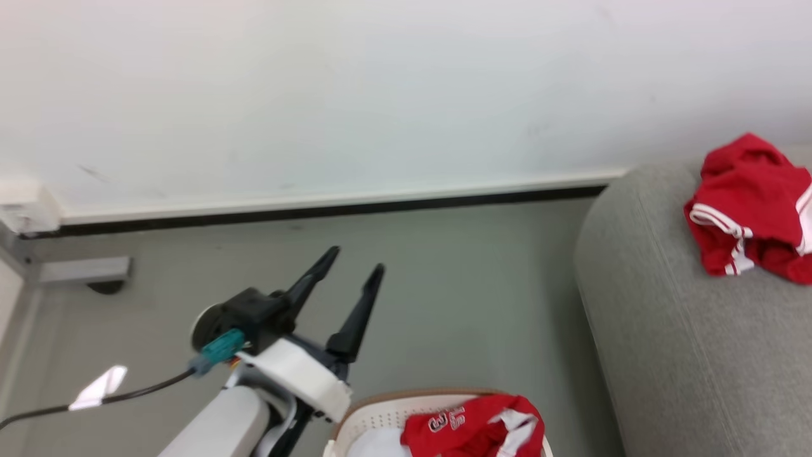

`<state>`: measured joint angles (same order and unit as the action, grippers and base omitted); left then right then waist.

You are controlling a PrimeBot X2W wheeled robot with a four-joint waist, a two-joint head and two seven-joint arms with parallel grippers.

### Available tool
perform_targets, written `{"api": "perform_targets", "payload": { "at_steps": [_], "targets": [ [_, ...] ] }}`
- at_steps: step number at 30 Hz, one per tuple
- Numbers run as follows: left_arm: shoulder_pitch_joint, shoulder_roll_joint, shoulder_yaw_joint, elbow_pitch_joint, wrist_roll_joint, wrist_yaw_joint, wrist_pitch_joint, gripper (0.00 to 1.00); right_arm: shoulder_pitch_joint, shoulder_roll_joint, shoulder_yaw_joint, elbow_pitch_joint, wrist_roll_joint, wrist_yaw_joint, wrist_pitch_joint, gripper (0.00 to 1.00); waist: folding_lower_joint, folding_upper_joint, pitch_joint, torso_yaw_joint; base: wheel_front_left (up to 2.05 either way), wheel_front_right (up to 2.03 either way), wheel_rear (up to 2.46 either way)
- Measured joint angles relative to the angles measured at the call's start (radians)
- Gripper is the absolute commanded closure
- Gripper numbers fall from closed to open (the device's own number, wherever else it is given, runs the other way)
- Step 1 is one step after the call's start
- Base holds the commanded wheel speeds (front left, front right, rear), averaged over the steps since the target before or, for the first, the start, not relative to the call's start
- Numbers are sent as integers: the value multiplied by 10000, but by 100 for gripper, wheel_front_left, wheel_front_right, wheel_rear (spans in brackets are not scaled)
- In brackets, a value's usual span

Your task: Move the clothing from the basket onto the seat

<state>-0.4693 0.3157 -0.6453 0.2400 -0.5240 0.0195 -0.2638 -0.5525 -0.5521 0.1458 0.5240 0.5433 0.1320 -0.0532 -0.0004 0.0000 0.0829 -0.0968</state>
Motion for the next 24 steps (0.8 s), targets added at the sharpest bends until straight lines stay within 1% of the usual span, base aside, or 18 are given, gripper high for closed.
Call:
{"api": "perform_targets", "payload": {
  "at_steps": [3,7,9,11,13,17,20,24],
  "targets": [
    [403,100,460,-4,-6,155,-4,0,681,399,-192,-888,69,0,-418,0,0,0,-338,231,0,0,0],
    [1017,119,1066,44,21,347,-4,0,1835,1319,-374,-1866,29,0,-986,0,-1,1,-702,540,0,0,0],
    [1247,130,1373,44,111,422,-2,0,2273,1743,-541,-2253,-234,0,-1243,0,1,1,-792,704,0,0,0],
    [1479,125,1680,40,238,433,-2,0,2661,2205,-683,-2575,-575,0,-1473,0,0,1,-851,851,0,0,0],
    [1697,161,1858,61,681,449,-4,0,3104,2652,-752,-2840,-844,0,-1664,0,1,0,-900,965,0,0,0],
    [2233,-36,2443,54,1034,431,-2,0,4048,3354,-750,-3183,-1154,0,-1929,0,1,1,-1031,1151,0,0,0],
    [2635,-192,2949,2,1375,376,-4,0,4677,3664,-477,-3292,-1158,0,-2010,0,2,1,-1113,1216,0,0,0],
    [3068,-368,3496,-61,2029,328,-4,0,5224,3827,-368,-3241,-1149,0,-2036,0,2,1,-1145,1267,0,0,0]
  ]
}}
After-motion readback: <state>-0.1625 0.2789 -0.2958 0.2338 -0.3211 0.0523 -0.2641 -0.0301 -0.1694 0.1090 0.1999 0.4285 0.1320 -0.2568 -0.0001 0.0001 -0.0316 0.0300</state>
